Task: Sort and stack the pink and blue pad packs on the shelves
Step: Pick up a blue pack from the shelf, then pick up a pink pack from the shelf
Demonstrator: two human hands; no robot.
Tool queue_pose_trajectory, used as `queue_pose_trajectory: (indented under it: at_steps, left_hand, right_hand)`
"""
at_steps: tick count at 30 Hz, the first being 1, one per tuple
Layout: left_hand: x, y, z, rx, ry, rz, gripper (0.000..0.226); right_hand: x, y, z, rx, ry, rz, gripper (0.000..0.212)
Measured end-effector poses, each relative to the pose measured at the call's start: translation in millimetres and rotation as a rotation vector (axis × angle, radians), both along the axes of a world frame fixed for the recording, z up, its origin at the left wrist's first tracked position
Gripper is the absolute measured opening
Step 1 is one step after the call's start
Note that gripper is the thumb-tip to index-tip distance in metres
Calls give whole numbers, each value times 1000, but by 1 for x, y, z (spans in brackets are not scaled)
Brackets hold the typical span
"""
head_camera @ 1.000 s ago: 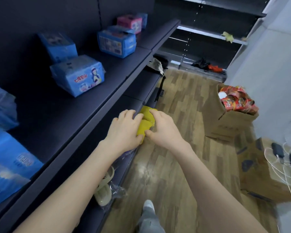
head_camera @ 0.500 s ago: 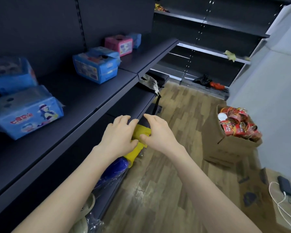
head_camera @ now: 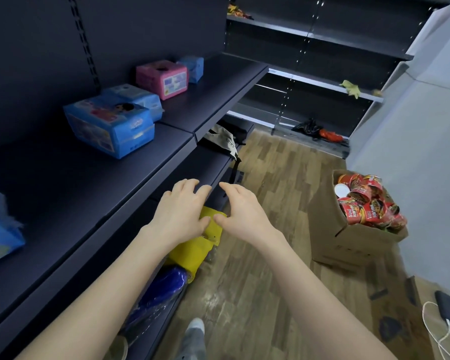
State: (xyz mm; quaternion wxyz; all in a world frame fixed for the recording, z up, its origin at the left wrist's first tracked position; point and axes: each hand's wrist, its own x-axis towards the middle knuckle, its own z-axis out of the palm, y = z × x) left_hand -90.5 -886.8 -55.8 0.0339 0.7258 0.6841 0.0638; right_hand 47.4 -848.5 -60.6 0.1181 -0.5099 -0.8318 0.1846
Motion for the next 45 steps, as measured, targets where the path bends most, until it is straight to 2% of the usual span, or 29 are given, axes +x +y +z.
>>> queue_pose_trajectory:
  at_steps: [13,26,30,37,45]
  left_hand:
    - [-36,169,35,62,-69,46,68]
    - [-67,257,41,89,-164,192,66]
    - [-80,283,40,112,-197,303,69]
    - [-92,326,46,117,-180,636,78]
    - [-105,366,41,134,-211,1004,81]
  right_hand:
    - [-41,170,42,102,9,9,72]
    - [-81,281,44,96,92,147,73]
    - [-98,322,46,103,93,247,72]
    - [-127,396,50,66,87,425,70]
    - [-148,460,49,-97,197,543,75]
